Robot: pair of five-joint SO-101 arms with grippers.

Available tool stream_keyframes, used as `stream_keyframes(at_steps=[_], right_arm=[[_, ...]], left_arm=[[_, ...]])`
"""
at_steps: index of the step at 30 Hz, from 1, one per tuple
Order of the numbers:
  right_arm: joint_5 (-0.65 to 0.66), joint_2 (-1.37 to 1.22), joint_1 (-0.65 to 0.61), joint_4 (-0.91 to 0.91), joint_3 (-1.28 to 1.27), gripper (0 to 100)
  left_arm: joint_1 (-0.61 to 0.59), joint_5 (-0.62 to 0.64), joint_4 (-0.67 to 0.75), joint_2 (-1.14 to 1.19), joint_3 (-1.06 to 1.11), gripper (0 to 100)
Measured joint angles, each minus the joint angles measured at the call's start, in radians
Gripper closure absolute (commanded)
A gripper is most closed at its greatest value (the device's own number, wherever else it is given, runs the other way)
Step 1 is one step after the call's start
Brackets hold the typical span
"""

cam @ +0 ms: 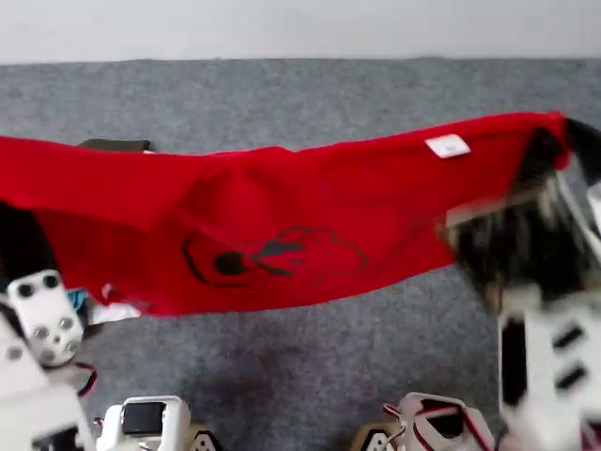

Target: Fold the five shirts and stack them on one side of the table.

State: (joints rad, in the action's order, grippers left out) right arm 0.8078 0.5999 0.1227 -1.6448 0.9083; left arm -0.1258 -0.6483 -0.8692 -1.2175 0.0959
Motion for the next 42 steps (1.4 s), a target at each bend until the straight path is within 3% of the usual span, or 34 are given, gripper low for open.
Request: stream_keyframes(at_steps=[7, 12, 21, 26, 34, 42], right_arm=[[0.086, 0.006, 0.095, -0.006, 0.173, 98.9], [0.126, -0.002, 0.101, -0.109, 0.166, 98.9], [0.121, -0.086, 0.094, -0.069, -0.242, 98.9], [0.080, -0.135, 0.080, 0.123, -0.537, 98.9], [0.069, -0.226, 0.061, 0.608, -0.939, 98.9], [0.074, -0.350, 0.061, 0.976, -1.003, 98.9]], left_arm=[[0.000, -0.020, -0.114, -0.002, -0.112, 98], [0.002, -0.020, -0.149, -0.002, -0.110, 98], [0.003, -0.020, -0.107, 0.201, 0.104, 98], [0.048, -0.020, 0.044, 0.436, 0.163, 98], [0.114, -0.018, 0.353, 0.839, 0.163, 98], [0.118, -0.020, 0.427, 1.209, -0.051, 98]])
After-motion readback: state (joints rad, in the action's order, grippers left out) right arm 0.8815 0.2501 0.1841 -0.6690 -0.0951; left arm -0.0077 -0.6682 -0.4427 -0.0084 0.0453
